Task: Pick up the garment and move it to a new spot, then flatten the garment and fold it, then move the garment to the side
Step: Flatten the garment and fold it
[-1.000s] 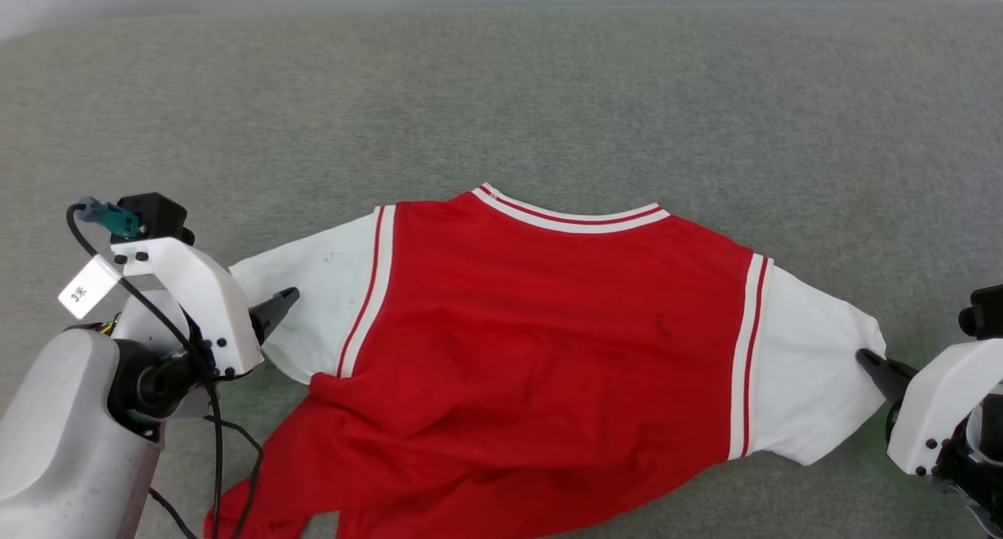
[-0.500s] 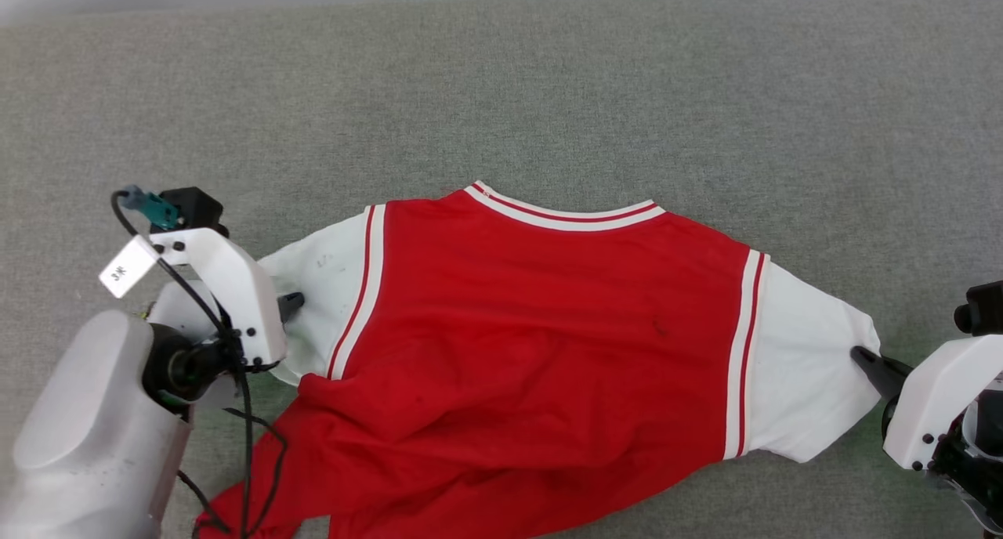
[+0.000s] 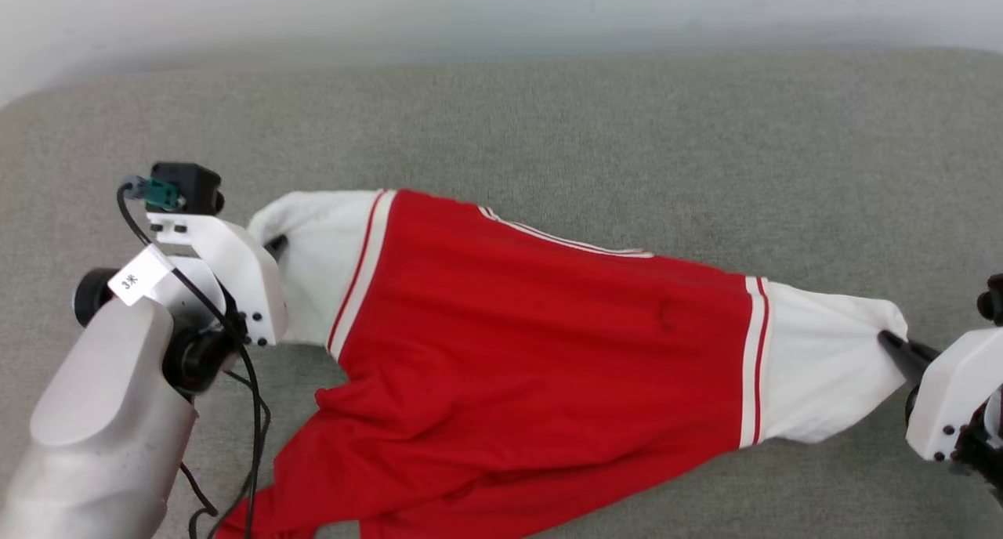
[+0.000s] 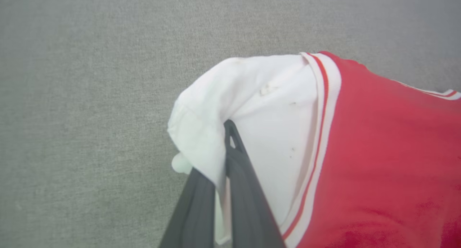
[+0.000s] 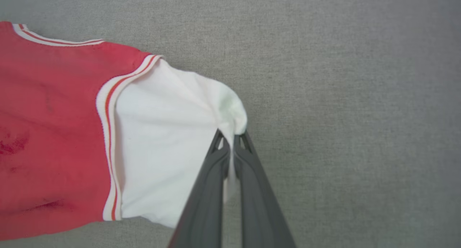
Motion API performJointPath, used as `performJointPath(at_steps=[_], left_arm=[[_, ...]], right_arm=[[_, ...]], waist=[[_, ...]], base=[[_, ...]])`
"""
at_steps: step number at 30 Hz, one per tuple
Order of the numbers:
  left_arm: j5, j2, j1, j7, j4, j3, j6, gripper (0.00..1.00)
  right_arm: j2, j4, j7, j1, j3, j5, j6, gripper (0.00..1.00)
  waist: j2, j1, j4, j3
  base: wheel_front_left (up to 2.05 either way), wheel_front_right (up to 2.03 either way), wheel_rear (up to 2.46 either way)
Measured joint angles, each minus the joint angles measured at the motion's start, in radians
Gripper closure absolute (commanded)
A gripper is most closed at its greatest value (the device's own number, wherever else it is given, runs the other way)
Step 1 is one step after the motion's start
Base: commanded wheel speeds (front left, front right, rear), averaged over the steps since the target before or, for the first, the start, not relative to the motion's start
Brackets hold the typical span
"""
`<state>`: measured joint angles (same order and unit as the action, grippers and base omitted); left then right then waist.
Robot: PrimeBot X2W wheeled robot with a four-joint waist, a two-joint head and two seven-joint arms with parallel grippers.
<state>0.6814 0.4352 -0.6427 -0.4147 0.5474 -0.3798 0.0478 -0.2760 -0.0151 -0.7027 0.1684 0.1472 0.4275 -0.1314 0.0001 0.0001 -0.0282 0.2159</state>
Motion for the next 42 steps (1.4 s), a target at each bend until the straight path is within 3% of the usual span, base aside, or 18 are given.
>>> performJointPath(at_steps=[7,15,32,42], left_arm=[[-0.075,0.012,-0.081,0.16,0.002,0.014,-0.043,1.0],[-0.135,0.025,-0.261,0.3,0.058,0.039,-0.078,1.0],[-0.261,0.045,-0.804,0.521,0.191,0.034,-0.077,1.0],[-0.26,0.057,-0.942,0.565,0.278,0.04,-0.054,1.0]], right_arm=[[-0.055,-0.067,0.027,0.097,-0.028,-0.018,0.0,1.0],[-0.095,-0.212,0.155,0.392,-0.064,-0.055,-0.001,1.0],[-0.114,-0.475,0.456,1.144,-0.114,-0.216,-0.002,1.0],[-0.074,-0.621,0.542,1.349,-0.19,-0.232,-0.001,1.0]], waist=[[0.0,-0.0001,0.003,-0.068],[0.0,-0.0001,-0.014,-0.044],[0.0,0.0001,-0.031,0.169],[0.0,0.0,-0.056,0.279]], base=[[0.0,0.0,0.0],[0.0,0.0,0.0],[0.0,0.0,0.0],[0.0,0.0,0.0]])
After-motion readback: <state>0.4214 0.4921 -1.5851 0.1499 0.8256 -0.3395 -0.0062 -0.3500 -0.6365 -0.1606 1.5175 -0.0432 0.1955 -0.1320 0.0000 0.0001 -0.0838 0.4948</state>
